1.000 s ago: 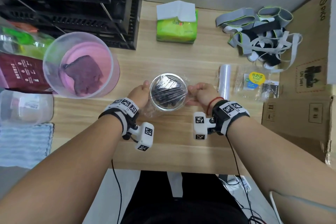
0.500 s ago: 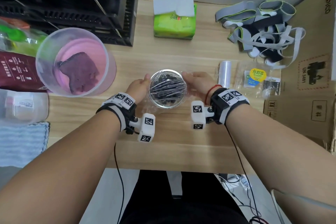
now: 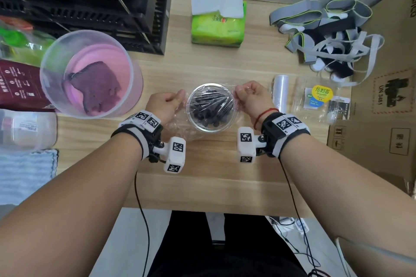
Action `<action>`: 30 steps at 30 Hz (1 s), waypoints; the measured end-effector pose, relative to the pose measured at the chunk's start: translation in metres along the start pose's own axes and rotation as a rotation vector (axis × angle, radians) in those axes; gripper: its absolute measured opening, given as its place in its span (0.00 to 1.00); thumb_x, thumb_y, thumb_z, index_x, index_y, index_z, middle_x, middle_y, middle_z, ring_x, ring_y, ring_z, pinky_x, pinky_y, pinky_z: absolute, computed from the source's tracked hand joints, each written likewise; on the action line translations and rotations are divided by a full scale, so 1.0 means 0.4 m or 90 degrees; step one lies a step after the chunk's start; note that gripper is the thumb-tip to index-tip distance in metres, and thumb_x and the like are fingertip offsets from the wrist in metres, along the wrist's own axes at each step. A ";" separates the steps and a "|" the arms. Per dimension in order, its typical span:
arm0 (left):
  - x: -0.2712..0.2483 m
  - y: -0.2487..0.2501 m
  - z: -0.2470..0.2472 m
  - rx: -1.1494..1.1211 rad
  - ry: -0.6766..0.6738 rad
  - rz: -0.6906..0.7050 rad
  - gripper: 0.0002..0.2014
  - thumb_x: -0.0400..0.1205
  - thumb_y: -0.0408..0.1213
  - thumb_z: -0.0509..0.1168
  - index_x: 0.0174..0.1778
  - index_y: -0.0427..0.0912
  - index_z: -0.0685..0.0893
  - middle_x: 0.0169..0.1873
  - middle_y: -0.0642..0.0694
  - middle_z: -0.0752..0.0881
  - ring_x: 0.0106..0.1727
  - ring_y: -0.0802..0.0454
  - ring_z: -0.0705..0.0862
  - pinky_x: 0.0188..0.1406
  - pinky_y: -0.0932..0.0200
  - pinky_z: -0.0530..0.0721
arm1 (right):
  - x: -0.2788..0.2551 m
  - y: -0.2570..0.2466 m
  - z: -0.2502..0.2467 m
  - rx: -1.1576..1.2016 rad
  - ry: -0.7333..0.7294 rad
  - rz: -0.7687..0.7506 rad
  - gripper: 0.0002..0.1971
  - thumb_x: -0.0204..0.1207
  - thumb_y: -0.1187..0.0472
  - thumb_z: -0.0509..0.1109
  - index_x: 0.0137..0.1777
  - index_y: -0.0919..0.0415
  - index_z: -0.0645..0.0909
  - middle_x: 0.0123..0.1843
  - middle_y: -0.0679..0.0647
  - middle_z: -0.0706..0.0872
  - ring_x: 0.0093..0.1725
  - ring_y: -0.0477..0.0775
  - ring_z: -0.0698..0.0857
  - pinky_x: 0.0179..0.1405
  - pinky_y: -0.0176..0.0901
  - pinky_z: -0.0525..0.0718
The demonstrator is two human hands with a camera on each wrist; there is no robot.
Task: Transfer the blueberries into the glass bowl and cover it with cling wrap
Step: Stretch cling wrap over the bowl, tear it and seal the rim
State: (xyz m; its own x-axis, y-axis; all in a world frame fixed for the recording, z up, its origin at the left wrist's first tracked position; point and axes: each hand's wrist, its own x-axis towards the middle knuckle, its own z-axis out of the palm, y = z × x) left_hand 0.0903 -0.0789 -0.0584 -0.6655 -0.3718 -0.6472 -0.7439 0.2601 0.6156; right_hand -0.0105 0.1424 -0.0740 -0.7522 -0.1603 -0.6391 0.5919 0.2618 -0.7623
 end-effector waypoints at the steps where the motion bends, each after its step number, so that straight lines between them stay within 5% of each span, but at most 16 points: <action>1: 0.000 0.007 0.001 -0.018 0.017 0.010 0.19 0.86 0.57 0.59 0.42 0.50 0.88 0.39 0.52 0.84 0.38 0.52 0.81 0.37 0.59 0.80 | 0.003 0.000 -0.003 -0.014 -0.008 0.006 0.08 0.82 0.61 0.71 0.41 0.58 0.80 0.35 0.52 0.87 0.30 0.49 0.81 0.35 0.45 0.83; 6: 0.016 0.033 0.010 -0.120 -0.016 -0.024 0.27 0.84 0.62 0.57 0.50 0.40 0.85 0.41 0.41 0.84 0.39 0.48 0.80 0.46 0.49 0.84 | 0.012 -0.024 0.000 -0.037 -0.092 0.046 0.17 0.78 0.46 0.74 0.47 0.62 0.85 0.37 0.52 0.89 0.33 0.48 0.86 0.38 0.46 0.89; 10: 0.020 0.036 0.020 -0.190 -0.006 -0.017 0.24 0.82 0.51 0.68 0.55 0.28 0.83 0.43 0.38 0.85 0.37 0.50 0.80 0.37 0.59 0.82 | 0.028 -0.038 0.021 -0.070 -0.069 0.038 0.14 0.75 0.47 0.77 0.43 0.60 0.87 0.40 0.56 0.92 0.40 0.54 0.89 0.53 0.55 0.90; 16: 0.021 0.041 0.030 -0.271 0.051 -0.022 0.12 0.84 0.39 0.67 0.53 0.31 0.82 0.40 0.47 0.90 0.35 0.53 0.85 0.29 0.62 0.85 | 0.031 -0.038 0.031 -0.083 -0.008 0.008 0.11 0.79 0.53 0.74 0.38 0.56 0.82 0.32 0.49 0.88 0.25 0.41 0.83 0.31 0.35 0.83; 20: 0.036 0.027 0.048 -0.136 0.108 0.021 0.16 0.83 0.47 0.68 0.44 0.35 0.81 0.41 0.37 0.90 0.42 0.36 0.88 0.48 0.41 0.89 | 0.040 -0.031 0.037 -0.120 0.012 0.010 0.11 0.80 0.52 0.73 0.39 0.56 0.81 0.34 0.52 0.87 0.26 0.44 0.80 0.28 0.36 0.80; 23: 0.046 0.012 0.054 -0.134 0.097 0.024 0.17 0.81 0.52 0.67 0.42 0.38 0.81 0.43 0.36 0.89 0.46 0.33 0.88 0.51 0.35 0.88 | 0.042 -0.022 0.041 -0.121 0.008 0.026 0.12 0.80 0.52 0.73 0.40 0.58 0.81 0.32 0.52 0.85 0.25 0.46 0.78 0.27 0.38 0.79; 26: 0.045 0.016 0.059 -0.114 0.106 0.032 0.18 0.83 0.50 0.67 0.44 0.35 0.82 0.44 0.34 0.89 0.39 0.41 0.84 0.50 0.42 0.88 | 0.044 -0.020 0.043 -0.134 0.002 0.052 0.13 0.79 0.52 0.74 0.37 0.57 0.80 0.30 0.50 0.83 0.24 0.47 0.77 0.24 0.37 0.79; 30: 0.054 0.015 0.068 -0.097 0.105 0.030 0.18 0.83 0.48 0.67 0.45 0.34 0.82 0.36 0.39 0.85 0.28 0.53 0.75 0.34 0.57 0.78 | 0.053 -0.022 0.044 -0.161 0.007 0.075 0.14 0.77 0.50 0.76 0.35 0.55 0.81 0.30 0.50 0.84 0.27 0.48 0.79 0.27 0.41 0.80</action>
State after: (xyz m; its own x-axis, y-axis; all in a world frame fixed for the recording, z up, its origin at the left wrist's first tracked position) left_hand 0.0697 -0.0612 -0.0807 -0.6717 -0.5058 -0.5413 -0.6859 0.1485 0.7124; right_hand -0.0263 0.1199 -0.0827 -0.6859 -0.1051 -0.7200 0.5854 0.5080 -0.6319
